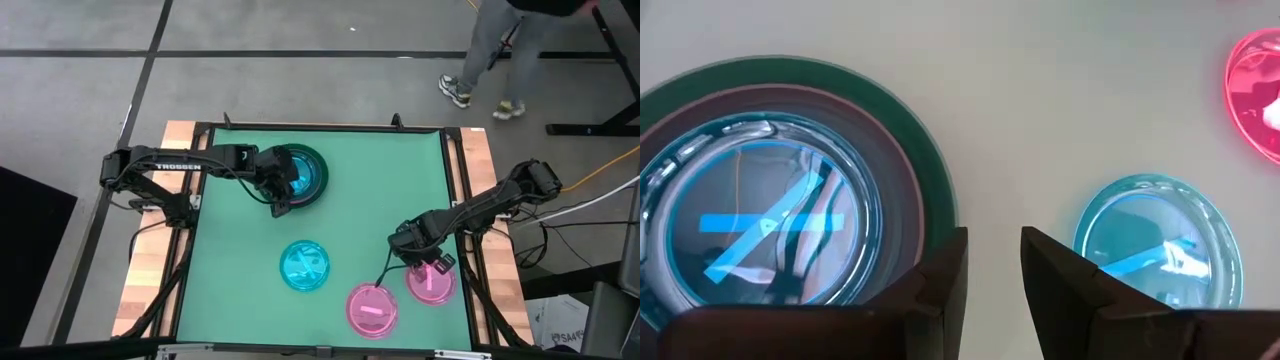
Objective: Stack plastic plates
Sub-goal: Stack the right light pink plate on top of the blue plate
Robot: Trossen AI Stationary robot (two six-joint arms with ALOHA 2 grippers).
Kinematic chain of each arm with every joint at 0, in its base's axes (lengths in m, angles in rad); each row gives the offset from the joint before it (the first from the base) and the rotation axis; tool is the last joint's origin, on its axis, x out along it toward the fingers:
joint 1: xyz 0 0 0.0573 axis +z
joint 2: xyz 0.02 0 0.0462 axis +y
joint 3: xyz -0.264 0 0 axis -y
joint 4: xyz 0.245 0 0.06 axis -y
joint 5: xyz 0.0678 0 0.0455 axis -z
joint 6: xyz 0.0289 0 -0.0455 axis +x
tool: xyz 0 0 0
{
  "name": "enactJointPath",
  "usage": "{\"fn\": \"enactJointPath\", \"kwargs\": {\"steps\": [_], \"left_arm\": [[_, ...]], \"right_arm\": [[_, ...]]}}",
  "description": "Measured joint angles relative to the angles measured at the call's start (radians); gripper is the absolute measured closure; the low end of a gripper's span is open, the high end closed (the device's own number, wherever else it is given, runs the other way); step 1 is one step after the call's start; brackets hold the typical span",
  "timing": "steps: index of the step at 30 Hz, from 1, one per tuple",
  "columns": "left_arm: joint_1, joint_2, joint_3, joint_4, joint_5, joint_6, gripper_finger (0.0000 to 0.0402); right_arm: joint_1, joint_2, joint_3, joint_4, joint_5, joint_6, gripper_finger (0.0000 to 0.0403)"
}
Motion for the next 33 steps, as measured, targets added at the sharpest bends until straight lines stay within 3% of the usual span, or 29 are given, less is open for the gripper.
{"fn": "enactJointPath", "kwargs": {"steps": [33], "left_arm": [[0.000,0.000,0.000,0.006,0.000,-0.002,0.0312]], "right_arm": [[0.001,0.000,-0.043,0.105,0.016,0.087,0.0286]]}}
